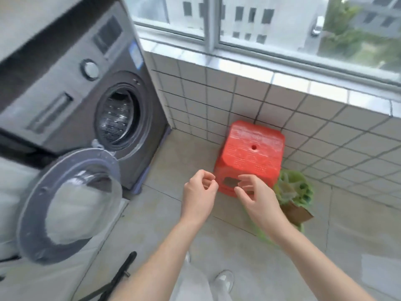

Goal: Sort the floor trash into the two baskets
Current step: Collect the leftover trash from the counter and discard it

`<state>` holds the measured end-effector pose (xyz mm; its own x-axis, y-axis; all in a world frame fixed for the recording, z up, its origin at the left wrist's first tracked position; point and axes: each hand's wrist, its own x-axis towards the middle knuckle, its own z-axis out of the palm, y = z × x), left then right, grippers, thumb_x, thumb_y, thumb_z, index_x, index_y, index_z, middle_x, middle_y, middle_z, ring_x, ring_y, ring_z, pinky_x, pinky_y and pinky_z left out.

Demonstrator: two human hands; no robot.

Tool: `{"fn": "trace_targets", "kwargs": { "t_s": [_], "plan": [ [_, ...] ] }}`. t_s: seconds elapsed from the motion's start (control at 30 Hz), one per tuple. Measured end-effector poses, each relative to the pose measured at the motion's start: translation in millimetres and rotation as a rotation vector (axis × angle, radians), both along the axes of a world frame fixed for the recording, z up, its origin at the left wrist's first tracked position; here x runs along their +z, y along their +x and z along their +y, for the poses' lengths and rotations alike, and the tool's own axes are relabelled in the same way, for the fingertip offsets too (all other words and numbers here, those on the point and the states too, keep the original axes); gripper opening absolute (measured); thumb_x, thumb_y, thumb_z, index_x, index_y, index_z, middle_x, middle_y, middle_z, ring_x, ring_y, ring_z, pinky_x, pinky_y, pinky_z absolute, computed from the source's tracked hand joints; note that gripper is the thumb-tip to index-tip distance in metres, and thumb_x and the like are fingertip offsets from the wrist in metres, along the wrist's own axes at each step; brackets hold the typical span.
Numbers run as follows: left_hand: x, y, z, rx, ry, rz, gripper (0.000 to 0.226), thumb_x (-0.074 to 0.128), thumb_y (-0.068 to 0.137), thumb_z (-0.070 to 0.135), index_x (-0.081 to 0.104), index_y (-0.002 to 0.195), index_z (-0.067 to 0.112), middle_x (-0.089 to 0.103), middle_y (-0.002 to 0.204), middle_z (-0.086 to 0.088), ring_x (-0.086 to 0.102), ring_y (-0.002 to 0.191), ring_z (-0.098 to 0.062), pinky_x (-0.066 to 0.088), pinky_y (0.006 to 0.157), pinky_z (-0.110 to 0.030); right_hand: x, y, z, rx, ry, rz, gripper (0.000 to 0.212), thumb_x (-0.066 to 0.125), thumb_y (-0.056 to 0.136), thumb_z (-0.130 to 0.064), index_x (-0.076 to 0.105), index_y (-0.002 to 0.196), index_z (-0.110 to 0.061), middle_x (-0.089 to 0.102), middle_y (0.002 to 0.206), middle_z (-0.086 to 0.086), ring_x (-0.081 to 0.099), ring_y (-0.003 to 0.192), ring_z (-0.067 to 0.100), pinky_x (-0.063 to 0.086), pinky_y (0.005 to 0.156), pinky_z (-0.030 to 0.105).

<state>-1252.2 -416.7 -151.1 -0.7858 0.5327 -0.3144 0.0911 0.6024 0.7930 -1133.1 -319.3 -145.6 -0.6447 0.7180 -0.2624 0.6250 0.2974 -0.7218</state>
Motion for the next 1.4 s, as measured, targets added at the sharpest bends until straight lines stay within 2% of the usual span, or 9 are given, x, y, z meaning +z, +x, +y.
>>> {"fn": "trace_targets", "kwargs": {
  "t_s": [0.1,0.3,0.47,0.6,0.87,1.03,1.17,1.27,1.4],
  "plan": [
    [38,-42,-44,0.130,0.060,0.048,0.006,0.060,0.085,0.019,0.064,0.088,0.022,0.069,0.076,0.005,0.063,0.076,-0.002,0.043,0.061,-0.007,41,-54,-31,0.124,0.028,0.064,0.027,0.060,0.090,-0.025,0.057,0.116,-0.023,0.064,0.108,-0.007,0.060,0.097,0.006,0.047,0.085,0.023],
    [102,-123,-142,0.314,0.124,0.151,0.006,0.062,0.085,0.018,0.063,0.087,0.024,0.068,0.076,0.008,0.060,0.075,0.005,0.043,0.065,-0.006,106,-163,-108,0.343,0.068,0.162,0.029,0.060,0.090,-0.025,0.056,0.119,-0.024,0.063,0.108,-0.008,0.060,0.100,0.006,0.050,0.093,0.034],
    [136,-189,-232,0.443,0.158,0.227,0.009,0.063,0.085,0.017,0.063,0.087,0.025,0.069,0.075,0.008,0.065,0.075,-0.003,0.050,0.070,-0.020,146,-253,-186,0.465,0.063,0.240,0.030,0.060,0.090,-0.025,0.056,0.120,-0.024,0.063,0.109,-0.009,0.061,0.101,0.006,0.052,0.090,0.034],
    [163,-234,-300,0.529,0.155,0.319,0.007,0.063,0.086,0.016,0.064,0.088,0.023,0.068,0.074,0.010,0.061,0.072,0.002,0.046,0.064,-0.009,171,-315,-247,0.533,0.033,0.312,0.031,0.060,0.090,-0.026,0.056,0.121,-0.026,0.063,0.108,-0.011,0.060,0.101,0.005,0.053,0.089,0.033],
    [200,-307,-400,0.730,0.165,0.432,0.010,0.061,0.087,0.016,0.062,0.089,0.025,0.066,0.077,0.008,0.060,0.076,-0.002,0.041,0.061,-0.005,209,-410,-322,0.661,-0.032,0.407,0.034,0.059,0.091,-0.028,0.052,0.124,-0.028,0.060,0.115,-0.011,0.058,0.108,0.005,0.050,0.095,0.030],
    [218,-352,-437,0.850,0.141,0.530,0.013,0.062,0.086,0.013,0.061,0.090,0.025,0.064,0.077,0.012,0.059,0.076,-0.001,0.040,0.061,-0.006,219,-476,-337,0.695,-0.013,0.421,0.049,0.062,0.089,-0.032,0.041,0.132,-0.028,0.053,0.119,-0.011,0.052,0.112,0.007,0.049,0.092,0.029],
    [231,-393,-456,0.916,0.058,0.689,0.016,0.064,0.083,0.009,0.062,0.095,0.019,0.064,0.081,0.007,0.059,0.073,-0.011,0.046,0.069,-0.025,221,-533,-344,0.711,-0.003,0.383,0.076,0.069,0.083,-0.036,0.025,0.143,-0.018,0.043,0.131,0.000,0.046,0.116,0.014,0.045,0.099,0.037],
    [236,-428,-469,0.921,-0.072,0.799,0.022,0.067,0.078,0.006,0.062,0.099,0.013,0.065,0.091,-0.001,0.057,0.085,-0.021,0.045,0.076,-0.031,223,-573,-349,0.750,-0.021,0.332,0.091,0.073,0.078,-0.039,0.019,0.146,-0.014,0.038,0.137,0.006,0.042,0.125,0.020,0.041,0.101,0.038],
    [234,-468,-484,0.897,-0.328,0.775,0.035,0.071,0.076,0.014,0.058,0.108,0.012,0.060,0.105,-0.008,0.051,0.098,-0.032,0.044,0.077,-0.039,217,-619,-351,0.788,-0.092,0.292,0.104,0.080,0.070,-0.041,0.014,0.147,-0.015,0.035,0.140,0.006,0.040,0.129,0.021,0.040,0.103,0.037]
  ]
}}
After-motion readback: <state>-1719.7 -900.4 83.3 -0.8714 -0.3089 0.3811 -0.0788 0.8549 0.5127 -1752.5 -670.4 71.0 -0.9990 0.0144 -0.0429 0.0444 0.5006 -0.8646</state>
